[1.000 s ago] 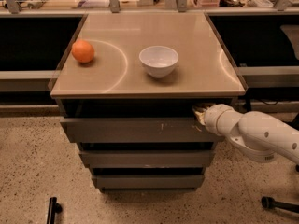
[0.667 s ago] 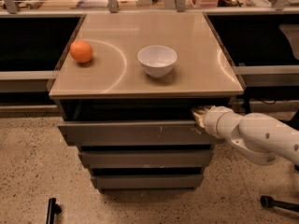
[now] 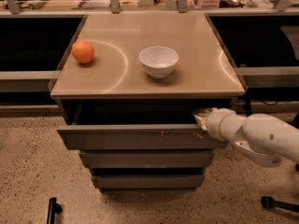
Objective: Open top drawer
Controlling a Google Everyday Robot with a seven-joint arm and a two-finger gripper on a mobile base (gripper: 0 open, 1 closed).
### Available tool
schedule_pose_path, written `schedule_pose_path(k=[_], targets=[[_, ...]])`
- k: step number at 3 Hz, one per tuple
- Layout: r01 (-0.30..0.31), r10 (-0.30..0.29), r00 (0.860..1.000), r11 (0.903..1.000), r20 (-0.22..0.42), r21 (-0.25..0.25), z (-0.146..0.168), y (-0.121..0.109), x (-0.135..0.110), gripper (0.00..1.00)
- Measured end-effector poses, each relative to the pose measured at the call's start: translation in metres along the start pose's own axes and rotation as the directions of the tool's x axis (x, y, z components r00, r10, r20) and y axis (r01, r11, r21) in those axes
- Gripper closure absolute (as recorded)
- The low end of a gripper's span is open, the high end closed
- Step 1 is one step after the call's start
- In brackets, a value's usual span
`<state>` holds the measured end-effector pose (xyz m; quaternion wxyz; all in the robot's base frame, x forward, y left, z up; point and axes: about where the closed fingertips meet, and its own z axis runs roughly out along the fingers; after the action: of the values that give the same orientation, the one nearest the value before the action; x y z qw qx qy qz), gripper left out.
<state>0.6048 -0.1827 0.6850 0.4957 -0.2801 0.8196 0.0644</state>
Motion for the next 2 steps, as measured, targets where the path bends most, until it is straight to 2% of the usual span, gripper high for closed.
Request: schedule_pose_path(k=[2], targets=[[-0.025,0.012,0.993,0.9937,-0.117,-0.110,-0.048,0.036,0.015,1.00]])
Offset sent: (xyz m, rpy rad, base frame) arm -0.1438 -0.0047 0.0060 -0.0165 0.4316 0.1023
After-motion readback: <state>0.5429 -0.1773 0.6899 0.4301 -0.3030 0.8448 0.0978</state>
